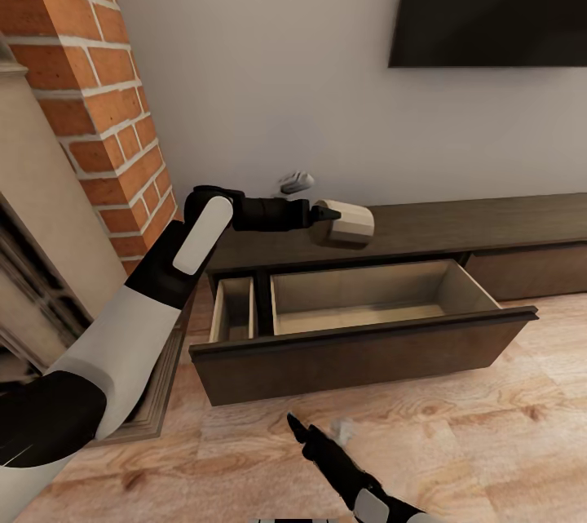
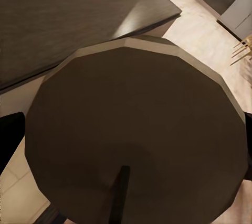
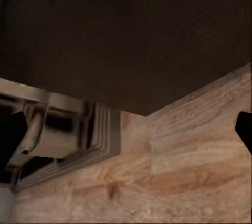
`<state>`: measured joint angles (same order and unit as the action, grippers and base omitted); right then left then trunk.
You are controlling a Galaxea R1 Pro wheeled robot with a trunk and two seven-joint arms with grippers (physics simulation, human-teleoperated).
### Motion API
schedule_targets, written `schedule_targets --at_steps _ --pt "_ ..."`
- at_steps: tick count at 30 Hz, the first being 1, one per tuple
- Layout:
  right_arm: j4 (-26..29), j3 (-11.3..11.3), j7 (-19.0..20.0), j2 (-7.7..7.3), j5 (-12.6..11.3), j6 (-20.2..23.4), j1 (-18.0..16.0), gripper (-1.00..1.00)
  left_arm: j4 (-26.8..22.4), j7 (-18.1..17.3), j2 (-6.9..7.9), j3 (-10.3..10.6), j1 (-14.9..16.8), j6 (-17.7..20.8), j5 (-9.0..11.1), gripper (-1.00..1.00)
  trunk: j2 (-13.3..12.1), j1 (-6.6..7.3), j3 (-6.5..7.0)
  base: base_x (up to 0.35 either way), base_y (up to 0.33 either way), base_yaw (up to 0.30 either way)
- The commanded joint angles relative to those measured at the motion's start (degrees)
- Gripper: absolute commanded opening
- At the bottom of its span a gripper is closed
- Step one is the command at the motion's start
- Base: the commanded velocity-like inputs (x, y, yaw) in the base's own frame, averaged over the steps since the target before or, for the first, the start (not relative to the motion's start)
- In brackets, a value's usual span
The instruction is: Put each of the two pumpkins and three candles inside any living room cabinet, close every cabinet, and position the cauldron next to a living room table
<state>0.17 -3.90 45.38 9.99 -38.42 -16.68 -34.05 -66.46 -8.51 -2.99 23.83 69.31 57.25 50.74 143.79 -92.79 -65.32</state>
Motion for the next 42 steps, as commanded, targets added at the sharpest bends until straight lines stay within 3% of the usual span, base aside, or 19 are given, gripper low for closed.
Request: schedule_targets --at_steps 1,2,4,5,6,7,9,11,12,14,15,17,18,20,26,31,35,39,42 --pt "-0.9 -0.23 2.7 0.01 2.04 1.36 0.0 1.0 0.04 -0.54 -0.01 -0.05 0.04 0.15 -0.57 -1.0 0.02 0.01 -0.05 0.0 0.0 0.0" --pt "-1.53 -0.23 5.35 0.01 7.07 4.59 0.2 1.0 0.12 -0.5 0.0 -0.04 0.04 0.15 -0.58 -1.0 0.02 0.01 -0.05 0.0 0.0 0.0" --pt "-1.94 -0.23 7.03 0.01 14.67 10.1 0.36 1.0 0.16 -0.42 0.0 -0.02 0.04 0.15 -0.65 -1.0 0.02 0.01 -0.05 0.0 0.0 0.0" --pt "-2.09 -0.25 7.7 0.01 22.78 15.28 0.43 1.0 0.2 1.01 -0.04 -0.01 0.04 0.28 -0.85 -1.0 0.02 0.01 -0.05 0.0 0.0 0.0" --pt "-2.14 -0.29 8.07 0.01 27.88 18.14 0.45 1.0 0.38 3.59 -0.06 -0.05 0.04 0.39 -1.2 -1.0 0.02 0.01 -0.05 0.0 0.0 0.0" --pt "-2.14 -0.32 8.43 0.01 30.51 19.7 0.46 1.0 0.55 5.46 -0.09 -0.07 0.04 0.46 -1.34 -1.0 0.02 0.01 -0.05 0.0 0.0 0.0" --pt "-2.0 -0.68 13.08 0.01 38.55 25.82 0.43 1.0 3.48 13.06 -2.33 0.08 0.04 1.21 -1.78 -1.0 0.02 0.01 -0.05 0.0 0.0 0.0" --pt "-1.9 -0.83 13.83 0.01 41.11 26.64 0.41 1.0 5.46 16.32 -3.65 0.25 0.04 1.45 -2.3 -1.0 0.02 0.01 -0.05 0.0 0.0 0.0" --pt "-1.29 -0.94 14.26 0.01 43.32 27.22 0.4 1.0 7.46 19.69 -5.09 0.33 0.04 1.63 -4.51 -1.0 0.02 0.01 -0.05 0.0 0.0 0.0" --pt "0.14 -0.99 14.38 0.01 44.26 27.96 0.39 1.0 8.44 21.15 -6.01 0.34 0.14 1.93 -7.82 -1.0 0.02 0.01 -0.05 0.0 0.0 0.0" --pt "3.75 -1.01 14.38 0.01 44.78 30.82 0.39 1.0 14.88 22.11 -6.97 0.29 2.75 2.19 -10.83 -1.0 0.02 0.01 -0.05 0.0 0.0 0.0" --pt "4.67 -1.02 14.35 0.01 44.87 31.69 0.39 1.0 19.65 22.21 -7.01 0.27 5.34 2.24 -11.04 -1.0 0.02 0.01 -0.05 0.0 0.0 0.0" --pt "5.32 -1.04 14.1 0.01 44.96 32.01 0.45 1.0 25.73 22.23 -7.01 0.26 9.35 2.46 -11.13 -1.0 0.02 0.01 -0.05 0.0 0.0 0.0" --pt "5.52 -1.08 13.22 0.01 44.99 32.04 0.46 1.0 29.22 21.99 -7.01 0.29 12.01 2.69 -11.15 -1.0 0.02 0.01 -0.05 0.0 0.0 0.0" --pt "5.67 -1.12 11.23 0.01 45.01 31.98 0.48 1.0 33.79 14.88 -7.01 0.27 17.56 2.75 -10.5 -1.0 0.02 0.01 -0.05 0.0 0.0 0.0" --pt "5.64 -1.11 11.0 0.01 44.95 31.47 0.48 1.0 35.18 12.05 -7.01 0.43 18.12 2.75 -6.32 -1.0 0.02 0.01 -0.05 0.0 0.0 0.0" --pt "6.42 -0.99 11.5 0.01 44.47 31.39 0.41 1.0 35.57 11.48 -7.01 1.28 18.21 2.75 -4.94 -1.0 0.02 0.01 -0.05 0.0 0.0 0.0" --pt "11.04 -0.6 10.97 0.01 40.04 32.79 0.39 1.0 35.48 11.18 -7.01 4.17 18.23 2.75 -4.39 -1.0 0.02 0.01 -0.05 0.0 0.0 0.0" --pt "13.01 -0.59 10.4 0.01 36.65 33.31 0.39 1.0 35.28 8.84 -7.01 5.84 18.23 2.75 -4.33 -1.0 0.02 0.01 -0.05 0.0 0.0 0.0"
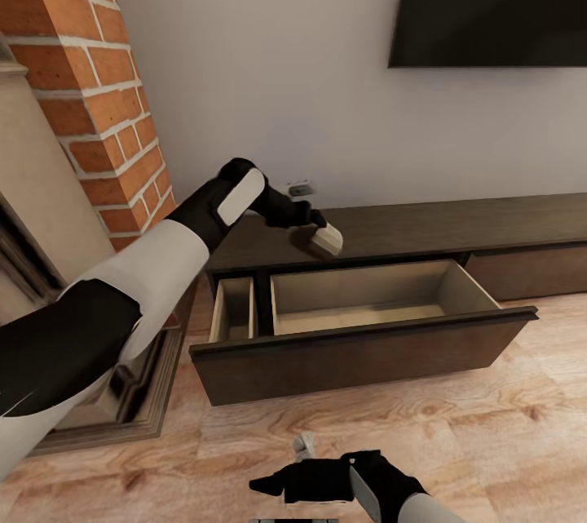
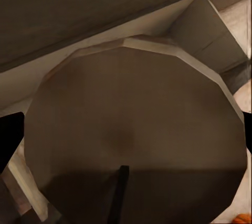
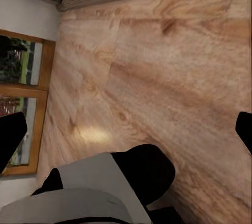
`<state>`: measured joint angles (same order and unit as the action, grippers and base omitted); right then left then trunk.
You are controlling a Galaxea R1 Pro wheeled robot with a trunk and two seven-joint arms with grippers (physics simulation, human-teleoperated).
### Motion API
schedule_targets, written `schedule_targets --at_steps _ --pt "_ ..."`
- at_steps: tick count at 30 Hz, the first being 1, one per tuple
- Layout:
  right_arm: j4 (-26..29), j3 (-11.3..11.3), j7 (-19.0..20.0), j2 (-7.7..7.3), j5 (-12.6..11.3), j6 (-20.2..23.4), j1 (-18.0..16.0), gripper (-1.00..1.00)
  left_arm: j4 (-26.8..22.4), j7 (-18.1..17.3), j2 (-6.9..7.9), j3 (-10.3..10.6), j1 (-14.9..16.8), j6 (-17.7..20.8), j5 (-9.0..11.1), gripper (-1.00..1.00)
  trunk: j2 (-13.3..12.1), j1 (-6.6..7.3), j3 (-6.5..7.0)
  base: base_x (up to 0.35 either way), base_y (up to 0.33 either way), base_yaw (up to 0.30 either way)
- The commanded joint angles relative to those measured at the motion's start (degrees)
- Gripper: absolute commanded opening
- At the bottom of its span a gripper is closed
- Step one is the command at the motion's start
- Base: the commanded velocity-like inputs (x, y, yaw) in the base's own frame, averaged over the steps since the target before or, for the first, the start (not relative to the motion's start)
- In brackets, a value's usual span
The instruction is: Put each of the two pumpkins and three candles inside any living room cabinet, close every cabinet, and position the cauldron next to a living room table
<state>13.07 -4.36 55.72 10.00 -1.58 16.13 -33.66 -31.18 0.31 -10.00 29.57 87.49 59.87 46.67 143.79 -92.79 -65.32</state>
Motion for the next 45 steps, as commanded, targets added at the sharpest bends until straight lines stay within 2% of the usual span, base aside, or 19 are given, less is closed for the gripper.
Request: schedule_targets --at_steps 1,4,5,6,10,16,20,36,45 --pt "0.55 -0.11 0.24 0.0 -1.11 0.57 -0.02 1.0 -0.04 -0.69 0.0 0.36 0.05 0.11 -0.27 -1.0 0.02 0.01 -0.05 0.0 0.0 0.0" --pt "3.15 -0.1 0.53 0.0 -3.74 0.66 -0.02 1.0 -0.17 -1.64 0.0 0.71 0.05 0.02 -0.27 -1.0 0.02 0.01 -0.05 0.0 0.0 0.0" --pt "5.5 -0.19 0.44 0.0 -4.61 0.79 -0.01 1.0 -0.26 -2.01 0.0 0.81 0.05 -0.07 -0.27 -1.0 0.02 0.01 -0.05 0.0 0.0 0.0" --pt "5.74 -0.24 0.39 0.0 -4.71 0.74 -0.01 1.0 -0.27 -2.07 0.0 0.82 0.05 -0.08 -0.27 -1.0 0.02 0.01 -0.05 0.0 0.0 0.0" --pt "6.12 -0.09 0.3 0.0 -4.89 0.56 -0.01 1.0 -0.28 -2.15 0.0 0.83 0.05 -0.1 -0.2 -1.0 0.02 0.01 -0.05 0.0 0.0 0.0" --pt "6.17 0.04 0.35 0.0 -4.94 0.41 -0.01 1.0 -0.28 -2.16 0.0 0.84 0.05 -0.1 -0.08 -1.0 0.1 -0.14 -1.38 0.0 0.0 0.0" --pt "6.18 -0.01 0.34 0.0 -4.99 0.4 -0.01 1.0 -0.28 -2.16 0.0 0.84 0.05 -0.1 -0.04 -1.0 0.1 -0.14 -1.38 0.0 0.0 0.0" --pt "6.05 -0.12 0.27 0.0 -5.06 -0.11 -0.01 1.0 -0.43 -1.75 0.0 1.16 0.05 -0.18 -0.04 -1.0 0.31 -0.56 -4.92 0.0 0.0 0.0" --pt "5.83 -0.08 0.29 0.0 -5.1 -0.24 -0.01 1.0 -2.6 -1.72 0.0 1.24 0.05 -0.19 0.16 -1.0 0.31 -0.56 -4.92 0.0 0.0 0.003"
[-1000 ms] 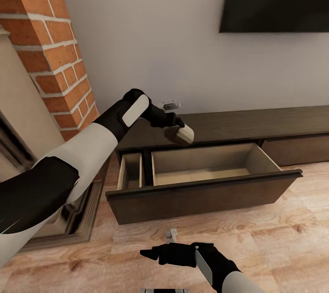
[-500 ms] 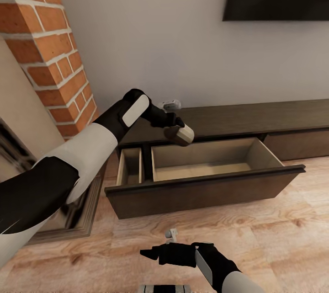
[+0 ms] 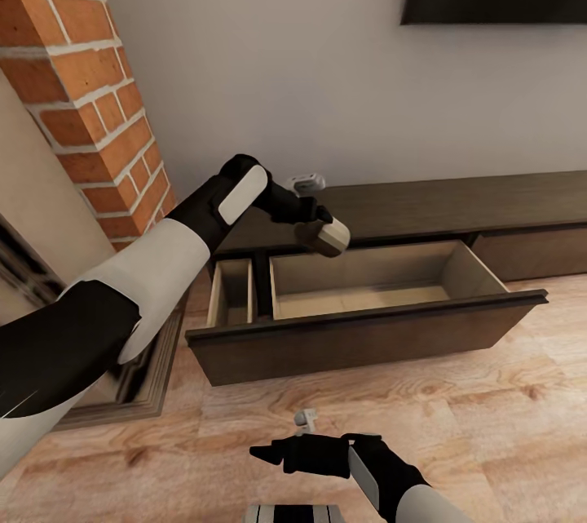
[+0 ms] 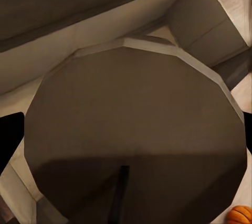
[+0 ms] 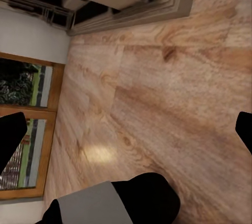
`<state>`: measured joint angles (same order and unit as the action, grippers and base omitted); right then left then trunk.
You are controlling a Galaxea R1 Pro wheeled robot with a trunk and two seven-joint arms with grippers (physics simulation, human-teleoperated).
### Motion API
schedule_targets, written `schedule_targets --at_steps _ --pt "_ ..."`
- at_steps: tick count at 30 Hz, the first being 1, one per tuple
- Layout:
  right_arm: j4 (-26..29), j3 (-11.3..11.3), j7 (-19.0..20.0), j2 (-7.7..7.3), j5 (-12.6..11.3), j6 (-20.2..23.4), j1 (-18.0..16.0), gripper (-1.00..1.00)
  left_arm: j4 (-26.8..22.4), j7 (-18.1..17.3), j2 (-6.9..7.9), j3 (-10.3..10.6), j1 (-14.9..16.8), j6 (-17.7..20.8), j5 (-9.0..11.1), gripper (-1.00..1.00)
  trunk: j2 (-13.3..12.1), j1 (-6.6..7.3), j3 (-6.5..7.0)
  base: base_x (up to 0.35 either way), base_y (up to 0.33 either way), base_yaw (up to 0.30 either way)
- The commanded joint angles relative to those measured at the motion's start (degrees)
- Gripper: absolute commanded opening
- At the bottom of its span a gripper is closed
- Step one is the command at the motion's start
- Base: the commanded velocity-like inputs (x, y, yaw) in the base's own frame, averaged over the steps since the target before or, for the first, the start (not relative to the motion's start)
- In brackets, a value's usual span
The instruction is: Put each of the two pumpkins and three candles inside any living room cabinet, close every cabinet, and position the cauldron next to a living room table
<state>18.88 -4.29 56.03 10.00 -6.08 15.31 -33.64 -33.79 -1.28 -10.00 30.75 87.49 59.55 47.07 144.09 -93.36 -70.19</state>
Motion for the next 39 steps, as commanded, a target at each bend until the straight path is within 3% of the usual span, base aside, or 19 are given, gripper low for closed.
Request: schedule_targets --at_steps 1,8,13,14,18,22,33,39 --pt "-0.03 -0.17 -0.03 0.0 -0.6 0.34 -0.02 1.0 -0.09 -0.12 0.0 0.08 0.04 0.12 -0.18 -1.0 0.02 0.01 -0.05 0.0 0.0 0.104" --pt "-0.4 -0.18 -0.04 0.0 -0.65 -0.82 -0.02 1.0 -0.24 -0.05 0.0 0.23 0.04 -0.01 -0.06 -1.0 0.02 0.01 -0.07 0.0 -0.005 0.072" --pt "-0.55 -0.19 -0.12 0.0 -0.69 -2.37 -0.02 1.0 -0.26 -0.04 0.0 1.85 0.04 -0.07 -0.05 -1.0 0.02 0.01 -0.07 0.0 -0.17 0.003" --pt "-0.61 -0.18 -0.13 0.0 -2.26 -2.71 -0.02 1.0 -0.28 -0.04 0.0 2.31 0.04 -0.1 -0.05 -1.0 0.02 0.01 -0.07 0.0 -0.059 0.0" --pt "-0.67 -0.19 -0.56 0.0 -3.82 -2.83 -0.02 1.0 -0.26 -0.04 0.0 2.45 0.04 -0.14 -0.04 -1.0 0.02 0.01 -0.07 0.0 -0.024 0.0" --pt "-0.69 -0.19 -2.29 0.0 -4.02 -3.62 -0.02 1.0 -0.23 0.12 0.0 2.49 0.04 -0.14 0.03 -1.0 0.02 0.01 -0.07 0.081 -0.081 0.0" --pt "-0.77 -0.19 -2.64 0.0 -4.08 -4.0 -0.02 1.0 -0.23 0.14 0.0 2.83 0.04 -0.12 0.04 -1.0 0.02 0.01 -0.07 0.15 -0.165 0.0" --pt "-1.42 -0.19 -4.43 0.0 -4.11 -4.34 -0.02 1.0 -0.23 -0.07 0.0 5.65 0.04 0.02 0.07 -1.0 0.02 0.01 -0.07 0.005 -0.005 0.0"
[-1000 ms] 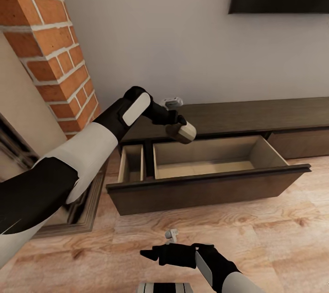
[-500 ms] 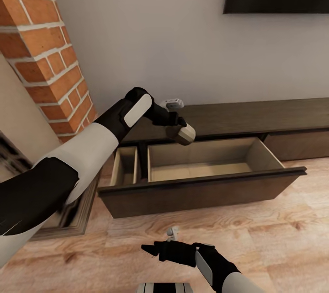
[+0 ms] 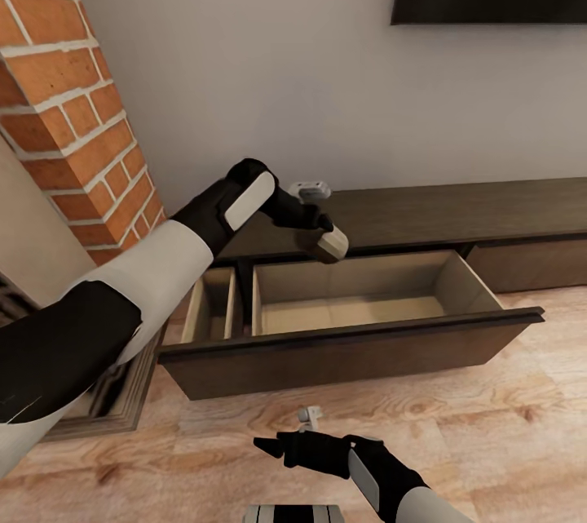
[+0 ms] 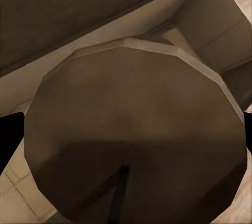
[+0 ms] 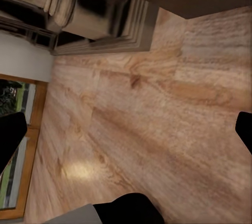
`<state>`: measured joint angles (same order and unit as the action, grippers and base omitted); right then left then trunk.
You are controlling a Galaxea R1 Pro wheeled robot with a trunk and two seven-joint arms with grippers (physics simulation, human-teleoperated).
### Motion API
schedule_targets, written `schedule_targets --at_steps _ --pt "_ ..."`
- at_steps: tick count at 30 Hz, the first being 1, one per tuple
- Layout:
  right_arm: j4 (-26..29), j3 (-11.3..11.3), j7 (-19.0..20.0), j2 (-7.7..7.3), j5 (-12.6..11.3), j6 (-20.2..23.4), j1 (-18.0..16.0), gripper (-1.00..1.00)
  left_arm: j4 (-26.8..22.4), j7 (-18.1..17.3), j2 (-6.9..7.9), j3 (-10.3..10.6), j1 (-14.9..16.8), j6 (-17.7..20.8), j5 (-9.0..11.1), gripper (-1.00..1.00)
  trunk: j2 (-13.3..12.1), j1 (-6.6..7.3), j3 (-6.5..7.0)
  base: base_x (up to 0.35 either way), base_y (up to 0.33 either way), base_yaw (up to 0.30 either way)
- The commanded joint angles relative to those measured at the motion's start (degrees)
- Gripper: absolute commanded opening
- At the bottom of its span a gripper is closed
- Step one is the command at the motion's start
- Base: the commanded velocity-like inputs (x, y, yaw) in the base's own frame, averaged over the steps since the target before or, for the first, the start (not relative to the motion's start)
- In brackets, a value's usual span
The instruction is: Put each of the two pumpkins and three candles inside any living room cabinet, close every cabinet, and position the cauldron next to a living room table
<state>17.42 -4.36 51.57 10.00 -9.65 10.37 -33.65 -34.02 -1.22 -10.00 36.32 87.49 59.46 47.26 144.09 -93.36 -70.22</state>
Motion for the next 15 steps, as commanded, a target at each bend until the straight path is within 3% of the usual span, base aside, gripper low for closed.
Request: schedule_targets --at_steps 1,6,15 --pt "-0.01 -0.12 -0.07 0.0 -0.53 0.57 -0.01 1.0 0.0 -0.21 0.0 1.01 0.05 0.13 -0.06 -1.0 0.02 0.01 -0.04 0.001 -0.001 0.0" --pt "-0.09 -0.12 -0.21 0.0 -0.47 0.61 -0.01 1.0 0.04 -0.1 0.0 3.06 0.05 0.06 2.26 -1.0 0.03 -0.01 -0.27 0.0 0.0 0.0" --pt "-0.1 -0.19 -0.18 0.0 -0.45 0.71 -0.01 1.0 0.09 3.26 0.0 3.57 0.05 -0.01 3.64 -1.0 0.15 -0.24 -2.26 0.0 0.0 0.0"
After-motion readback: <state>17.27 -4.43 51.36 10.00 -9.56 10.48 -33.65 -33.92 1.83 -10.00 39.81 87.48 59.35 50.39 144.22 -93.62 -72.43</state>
